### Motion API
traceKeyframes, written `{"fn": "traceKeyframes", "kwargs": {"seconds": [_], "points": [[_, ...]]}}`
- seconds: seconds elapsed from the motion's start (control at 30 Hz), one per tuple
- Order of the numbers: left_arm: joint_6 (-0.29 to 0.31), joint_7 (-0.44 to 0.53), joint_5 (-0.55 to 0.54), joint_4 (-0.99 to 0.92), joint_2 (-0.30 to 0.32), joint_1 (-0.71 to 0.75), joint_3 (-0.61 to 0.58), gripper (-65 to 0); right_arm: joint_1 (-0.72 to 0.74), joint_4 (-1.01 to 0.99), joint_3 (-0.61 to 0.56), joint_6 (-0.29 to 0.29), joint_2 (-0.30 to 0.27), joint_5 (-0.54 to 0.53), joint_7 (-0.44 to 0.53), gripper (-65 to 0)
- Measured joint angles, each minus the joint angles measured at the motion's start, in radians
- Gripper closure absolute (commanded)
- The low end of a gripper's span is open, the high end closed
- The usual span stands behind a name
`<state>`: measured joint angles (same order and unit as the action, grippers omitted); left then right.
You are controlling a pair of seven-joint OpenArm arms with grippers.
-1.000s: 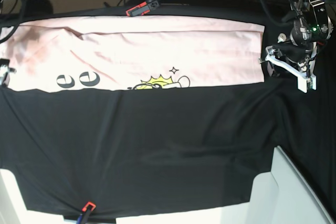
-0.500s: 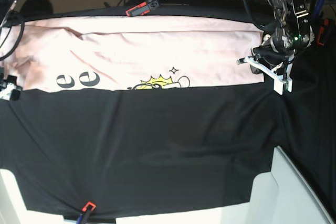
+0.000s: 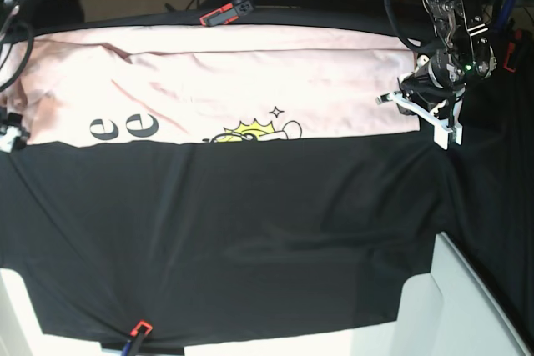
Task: Fold the T-shirt properly
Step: 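Hold the strip ends with both grippers, pulling it taut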
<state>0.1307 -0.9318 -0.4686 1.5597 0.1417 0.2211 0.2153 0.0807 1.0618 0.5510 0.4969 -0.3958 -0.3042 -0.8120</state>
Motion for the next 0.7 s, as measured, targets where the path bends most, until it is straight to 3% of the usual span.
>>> {"fn": "traceKeyframes", "kwargs": {"seconds": [0.1, 0.23, 0.57, 0.7], "points": [[0.000, 0.005, 0.000, -0.040, -0.002, 0.000, 0.000, 0.0, 0.002, 0.000, 0.001, -0.001, -0.019, 0.001, 0.003, -30.2], [0.000, 0.089, 0.000, -0.057, 0.000, 0.006, -0.002, 0.0, 0.002, 0.000, 0.001, 0.000, -0.010, 0.000, 0.003, -30.3], [0.000, 0.091, 0.000, -0.103, 0.003, 0.006, -0.045, 0.0, 0.030, -0.116, 0.001, 0.000, -0.008, 0.002, 0.003, -29.9], [0.000, 0.090, 0.000, -0.103, 0.003, 0.007, -0.045, 0.0, 0.030, -0.128, 0.001, 0.002, -0.011, 0.001, 0.056, -29.9]]}}
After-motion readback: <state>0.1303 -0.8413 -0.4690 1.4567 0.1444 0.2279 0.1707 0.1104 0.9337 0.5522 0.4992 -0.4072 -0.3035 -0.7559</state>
